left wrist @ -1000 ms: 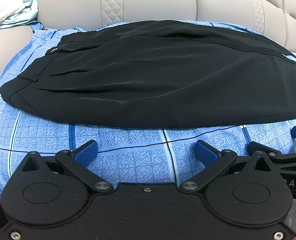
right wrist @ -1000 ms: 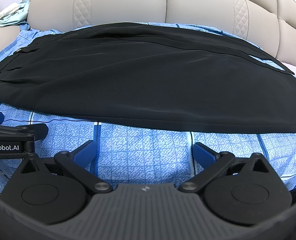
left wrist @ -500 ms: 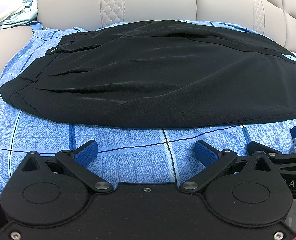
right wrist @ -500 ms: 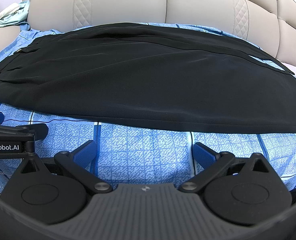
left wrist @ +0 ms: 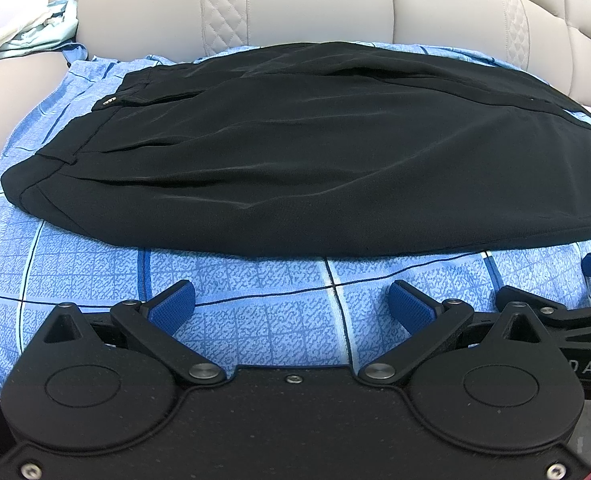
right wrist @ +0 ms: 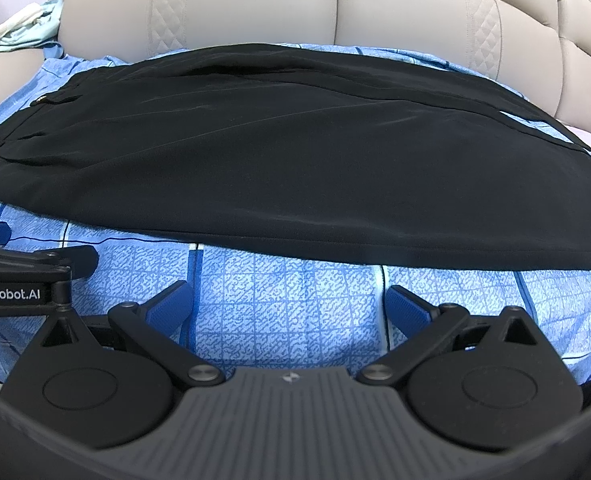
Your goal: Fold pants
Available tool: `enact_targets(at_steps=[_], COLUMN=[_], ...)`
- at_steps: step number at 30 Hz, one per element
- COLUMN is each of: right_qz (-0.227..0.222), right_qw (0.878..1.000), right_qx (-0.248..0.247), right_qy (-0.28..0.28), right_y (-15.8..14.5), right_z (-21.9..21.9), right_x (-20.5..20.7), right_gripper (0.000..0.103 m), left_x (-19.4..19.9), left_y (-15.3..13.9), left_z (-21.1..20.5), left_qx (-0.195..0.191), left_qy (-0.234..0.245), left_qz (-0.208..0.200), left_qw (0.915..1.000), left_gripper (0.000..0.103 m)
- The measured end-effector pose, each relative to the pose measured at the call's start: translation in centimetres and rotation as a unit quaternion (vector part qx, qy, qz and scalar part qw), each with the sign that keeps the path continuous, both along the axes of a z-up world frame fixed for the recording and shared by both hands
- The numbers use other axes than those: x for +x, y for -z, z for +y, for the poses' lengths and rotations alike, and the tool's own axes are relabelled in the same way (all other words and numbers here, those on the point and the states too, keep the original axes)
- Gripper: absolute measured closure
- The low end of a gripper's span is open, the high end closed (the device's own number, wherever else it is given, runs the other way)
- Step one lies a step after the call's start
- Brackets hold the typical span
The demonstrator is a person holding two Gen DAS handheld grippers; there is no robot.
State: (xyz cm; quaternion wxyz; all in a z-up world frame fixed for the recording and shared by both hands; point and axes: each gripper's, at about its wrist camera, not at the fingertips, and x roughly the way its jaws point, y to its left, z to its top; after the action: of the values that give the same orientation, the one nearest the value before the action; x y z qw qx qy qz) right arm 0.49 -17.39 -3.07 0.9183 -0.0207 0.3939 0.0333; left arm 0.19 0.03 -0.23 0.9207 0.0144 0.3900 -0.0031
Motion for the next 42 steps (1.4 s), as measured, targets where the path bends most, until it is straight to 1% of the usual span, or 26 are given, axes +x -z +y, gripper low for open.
enact_targets(at_steps=[2, 4, 5, 7, 9, 10, 12, 15, 18, 21, 23, 24, 25, 26, 27, 28, 29, 30, 31, 32, 33, 35, 38, 40, 42], right_qz=[0.006, 0.011, 0.005, -0.015, -0.042, -0.056, -0.068, -0.069, -0.077, -0.078, -0.087, -0.091, -0.094, -0.095, -0.097, -0.099, -0.098, -0.098, -0.096, -0.095, -0.096, -0.097, -0.098, -0.091, -0.083], right_qw=[1.000, 1.000, 1.000, 0.999, 0.998, 0.997, 0.996, 0.993, 0.989, 0.986, 0.984, 0.984, 0.983, 0.983, 0.982, 0.981, 0.980, 0.980, 0.981, 0.982, 0.982, 0.982, 0.983, 0.984, 0.984], right_qx=[-0.002, 0.012, 0.018, 0.024, 0.014, 0.007, -0.004, -0.020, -0.041, -0.058, -0.052, -0.048, -0.043, -0.036, -0.030, -0.027, -0.026, -0.028, -0.028, -0.027, -0.025, -0.021, -0.013, -0.010, -0.010], right_qy=[-0.007, -0.013, -0.017, -0.027, -0.038, -0.046, -0.062, -0.091, -0.117, -0.138, -0.146, -0.148, -0.150, -0.155, -0.160, -0.165, -0.168, -0.170, -0.169, -0.163, -0.159, -0.159, -0.154, -0.154, -0.158], right_y=[-0.3, -0.7, -0.9, -1.5, -1.9, -2.1, -2.2, -1.8, -1.4, -0.9, -0.6, -0.6, -0.7, -0.8, -0.9, -1.1, -1.2, -1.4, -1.7, -2.1, -2.5, -3.5, -5.1, -5.5, -5.6], right_z=[-0.1, -0.3, -0.4, -0.6, -0.3, -0.1, 0.6, 2.2, 3.9, 5.2, 5.5, 5.7, 5.8, 6.0, 6.0, 6.3, 6.3, 6.4, 6.6, 6.5, 6.4, 6.2, 5.7, 5.3, 5.1], right_x=[0.0, 0.0, -0.1, -0.4, -0.5, -0.5, -0.3, 0.3, 0.7, 1.3, 1.5, 1.8, 2.1, 2.4, 2.6, 2.7, 2.7, 2.6, 2.6, 2.5, 2.2, 1.8, 0.6, -0.1, -0.8], right_gripper=[0.000, 0.000, 0.000, 0.000, 0.000, 0.000, 0.001, 0.005, 0.009, 0.012, 0.013, 0.014, 0.019, 0.026, 0.032, 0.051, 0.066, 0.077, 0.089, 0.093, 0.095, 0.096, 0.097, 0.098, 0.099], left_x=[0.1, 0.3, 0.3, 0.4, 0.8, 1.1, 1.8, 2.6, 3.5, 4.0, 4.3, 4.5, 4.6, 4.9, 5.1, 5.2, 5.6, 5.7, 5.6, 5.7, 5.5, 4.8, 3.7, 2.9, 2.3], left_y=[-0.4, -1.1, -1.6, -2.8, -4.0, -4.3, -4.6, -4.4, -3.7, -2.6, -1.9, -1.7, -1.7, -1.6, -1.7, -1.8, -1.9, -2.2, -2.6, -3.1, -3.6, -4.7, -6.0, -6.6, -6.7], left_z=[0.3, 1.2, 2.1, 4.2, 6.6, 7.8, 10.3, 13.9, 16.5, 17.7, 18.5, 18.6, 18.6, 18.6, 18.4, 18.3, 18.3, 18.2, 18.2, 18.1, 18.0, 17.7, 16.5, 16.1, 16.3], left_qx=[0.001, -0.006, -0.016, -0.038, -0.051, -0.054, -0.060, -0.082, -0.092, -0.097, -0.109, -0.106, -0.100, -0.095, -0.089, -0.076, -0.066, -0.063, -0.069, -0.059, -0.052, -0.052, -0.020, -0.010, -0.011], left_qy=[-0.004, -0.029, -0.041, -0.063, -0.098, -0.117, -0.156, -0.208, -0.249, -0.272, -0.280, -0.285, -0.288, -0.289, -0.293, -0.300, -0.307, -0.313, -0.318, -0.330, -0.330, -0.322, -0.308, -0.305, -0.309], left_qz=[0.010, 0.010, -0.002, -0.031, -0.054, -0.060, -0.064, -0.059, -0.050, -0.039, -0.036, -0.043, -0.052, -0.052, -0.054, -0.061, -0.062, -0.067, -0.076, -0.082, -0.086, -0.105, -0.123, -0.127, -0.121], left_qw=[0.9999, 0.9995, 0.9990, 0.9968, 0.9924, 0.9898, 0.9839, 0.9729, 0.9627, 0.9567, 0.9532, 0.9516, 0.9511, 0.9510, 0.9504, 0.9491, 0.9475, 0.9452, 0.9426, 0.9385, 0.9385, 0.9393, 0.9433, 0.9437, 0.9432], left_gripper=[0.000, 0.003, 0.005, 0.005, 0.004, 0.004, 0.004, 0.005, 0.006, 0.009, 0.010, 0.010, 0.010, 0.013, 0.023, 0.034, 0.053, 0.067, 0.078, 0.092, 0.092, 0.092, 0.092, 0.093, 0.093])
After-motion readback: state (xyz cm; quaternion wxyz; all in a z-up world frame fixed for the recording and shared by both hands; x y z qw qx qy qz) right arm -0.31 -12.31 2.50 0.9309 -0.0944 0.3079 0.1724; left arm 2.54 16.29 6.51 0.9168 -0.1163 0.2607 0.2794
